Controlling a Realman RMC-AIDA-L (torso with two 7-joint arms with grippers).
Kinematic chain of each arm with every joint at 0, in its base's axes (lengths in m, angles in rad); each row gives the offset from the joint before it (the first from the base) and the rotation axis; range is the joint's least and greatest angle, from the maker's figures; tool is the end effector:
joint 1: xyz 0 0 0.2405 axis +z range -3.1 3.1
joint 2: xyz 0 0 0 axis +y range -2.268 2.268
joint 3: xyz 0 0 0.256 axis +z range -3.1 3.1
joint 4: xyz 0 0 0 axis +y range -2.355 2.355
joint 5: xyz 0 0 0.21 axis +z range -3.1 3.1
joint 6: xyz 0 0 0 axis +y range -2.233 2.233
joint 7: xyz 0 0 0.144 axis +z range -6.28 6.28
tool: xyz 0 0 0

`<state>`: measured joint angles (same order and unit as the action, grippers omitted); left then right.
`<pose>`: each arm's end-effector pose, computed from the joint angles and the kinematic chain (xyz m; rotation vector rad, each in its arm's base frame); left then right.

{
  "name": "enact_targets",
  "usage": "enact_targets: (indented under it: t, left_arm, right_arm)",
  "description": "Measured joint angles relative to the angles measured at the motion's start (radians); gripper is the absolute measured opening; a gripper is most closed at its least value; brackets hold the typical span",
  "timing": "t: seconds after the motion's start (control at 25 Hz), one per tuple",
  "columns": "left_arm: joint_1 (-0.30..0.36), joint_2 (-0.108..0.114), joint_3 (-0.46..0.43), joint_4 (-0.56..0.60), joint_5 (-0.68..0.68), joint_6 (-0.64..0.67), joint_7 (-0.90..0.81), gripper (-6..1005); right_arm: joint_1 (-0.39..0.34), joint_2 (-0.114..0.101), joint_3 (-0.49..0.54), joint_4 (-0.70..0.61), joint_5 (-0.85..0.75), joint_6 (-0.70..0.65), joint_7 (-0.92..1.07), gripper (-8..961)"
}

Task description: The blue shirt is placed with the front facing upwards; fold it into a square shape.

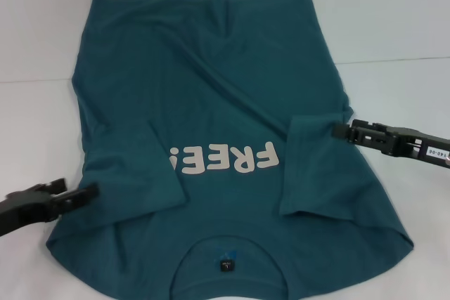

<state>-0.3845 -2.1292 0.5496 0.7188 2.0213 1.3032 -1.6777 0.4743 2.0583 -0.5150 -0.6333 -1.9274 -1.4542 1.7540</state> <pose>-0.3336 0.3164 0.0147 -2.2051 -1.2146 -0.6578 0.3003 0.3373 0.0350 -2.2689 1.2376 0.9153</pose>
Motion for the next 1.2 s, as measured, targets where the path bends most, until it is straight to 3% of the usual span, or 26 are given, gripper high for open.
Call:
enact_targets:
  t: [0.52,1.2]
  left_arm:
    - [0.016,0.004,-0.074,0.013,0.115,-0.002,-0.01,902]
    - [0.009,0.013,-0.074,0.042,0.235,0.068,-0.087,901]
  right_arm:
    - [0.006,0.004,-0.002,0.001,-0.001,0.004,0.002,914]
    - [0.01,-0.003,-0.002,0.001,0.0,0.004,0.015,913]
